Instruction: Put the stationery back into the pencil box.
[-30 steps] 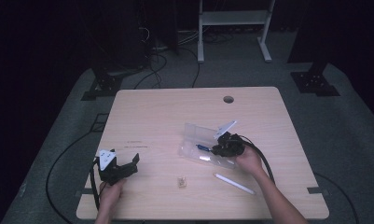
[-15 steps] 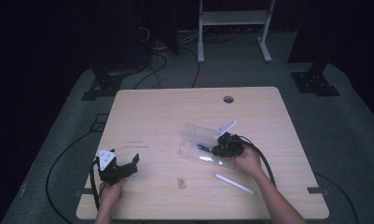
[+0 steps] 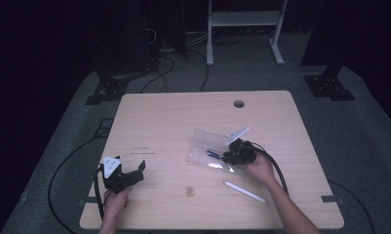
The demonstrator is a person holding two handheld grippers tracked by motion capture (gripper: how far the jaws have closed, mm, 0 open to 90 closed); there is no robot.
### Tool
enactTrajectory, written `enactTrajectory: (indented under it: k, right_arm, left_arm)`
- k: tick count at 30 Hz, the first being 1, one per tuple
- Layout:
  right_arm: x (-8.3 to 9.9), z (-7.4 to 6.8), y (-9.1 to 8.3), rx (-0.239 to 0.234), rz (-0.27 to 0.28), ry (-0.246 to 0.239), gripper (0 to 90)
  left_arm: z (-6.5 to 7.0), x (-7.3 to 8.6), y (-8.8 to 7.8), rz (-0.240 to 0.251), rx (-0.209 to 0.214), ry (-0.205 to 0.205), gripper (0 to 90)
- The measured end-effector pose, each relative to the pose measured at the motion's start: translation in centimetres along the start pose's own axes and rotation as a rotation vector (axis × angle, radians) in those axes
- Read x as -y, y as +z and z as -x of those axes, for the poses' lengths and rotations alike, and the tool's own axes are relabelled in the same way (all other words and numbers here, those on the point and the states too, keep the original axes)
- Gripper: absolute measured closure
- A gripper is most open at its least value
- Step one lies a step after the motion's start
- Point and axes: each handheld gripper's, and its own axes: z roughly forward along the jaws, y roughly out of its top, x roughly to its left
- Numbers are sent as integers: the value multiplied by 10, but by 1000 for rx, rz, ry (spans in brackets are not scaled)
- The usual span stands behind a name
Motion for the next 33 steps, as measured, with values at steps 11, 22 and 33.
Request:
enactTrajectory:
  k: [11,22,33]
  right_arm:
    - [6,0,-19,14,53,-12,724]
    - [21,-5,-37,-20,66,-5,663]
    - [32,-17,-53,-55,76,-25,612]
  left_arm:
    - [0,0,0,0,-1,2,0]
    - [1,0,0,-1,-3,4,0]
    - [1,0,0,-1,-4,5,0]
